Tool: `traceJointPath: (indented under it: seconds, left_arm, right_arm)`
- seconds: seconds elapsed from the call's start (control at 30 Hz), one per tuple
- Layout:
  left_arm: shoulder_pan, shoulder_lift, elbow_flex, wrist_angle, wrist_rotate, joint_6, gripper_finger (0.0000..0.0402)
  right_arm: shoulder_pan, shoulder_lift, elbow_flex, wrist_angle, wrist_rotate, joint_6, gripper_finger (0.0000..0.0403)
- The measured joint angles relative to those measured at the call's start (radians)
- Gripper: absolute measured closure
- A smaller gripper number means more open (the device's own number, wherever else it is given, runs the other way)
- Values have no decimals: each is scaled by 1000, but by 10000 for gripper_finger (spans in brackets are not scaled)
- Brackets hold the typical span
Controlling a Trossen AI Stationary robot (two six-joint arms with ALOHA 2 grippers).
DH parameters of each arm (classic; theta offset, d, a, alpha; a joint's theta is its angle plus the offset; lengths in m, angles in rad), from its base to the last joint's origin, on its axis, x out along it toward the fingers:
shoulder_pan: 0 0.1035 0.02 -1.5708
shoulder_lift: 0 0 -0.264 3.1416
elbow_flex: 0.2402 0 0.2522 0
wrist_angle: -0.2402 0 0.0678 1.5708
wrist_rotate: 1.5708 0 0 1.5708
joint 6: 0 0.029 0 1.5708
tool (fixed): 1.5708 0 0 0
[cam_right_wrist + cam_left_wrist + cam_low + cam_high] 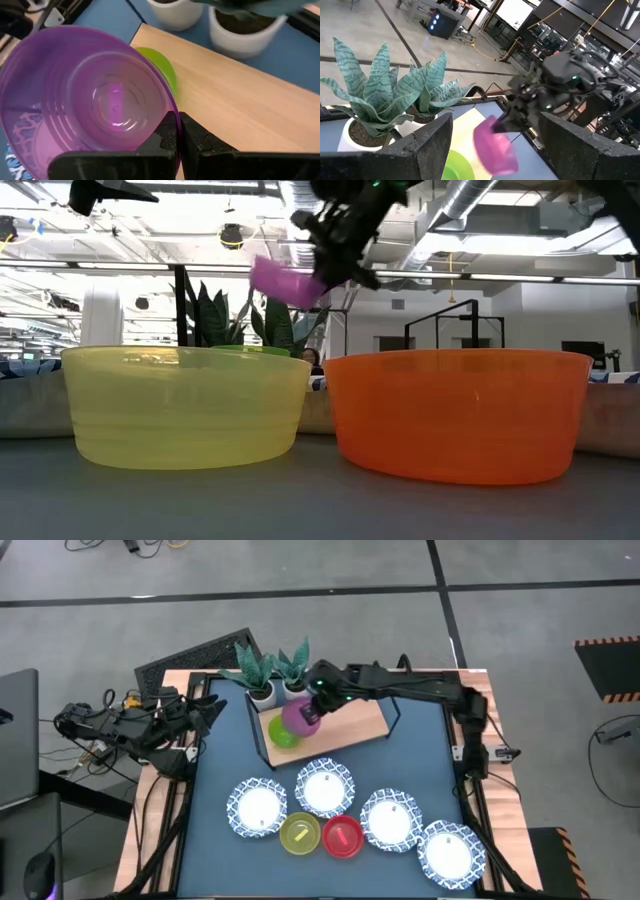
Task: Place and stack bowls onto a shelf
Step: Stack the purple bowl on top of the green bowl on the shelf
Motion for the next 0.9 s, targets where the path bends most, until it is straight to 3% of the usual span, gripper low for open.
traceJointPath:
  seconds: [0.37, 0.9]
  left_arm:
    - [0, 0, 0, -4, 0, 0, 123]
    - [0, 0, 0, -14, -4, -2, 123]
  right_arm:
    - [0, 197, 168, -13, -81, -70, 379]
    - [-27, 213, 177, -10, -72, -116, 354]
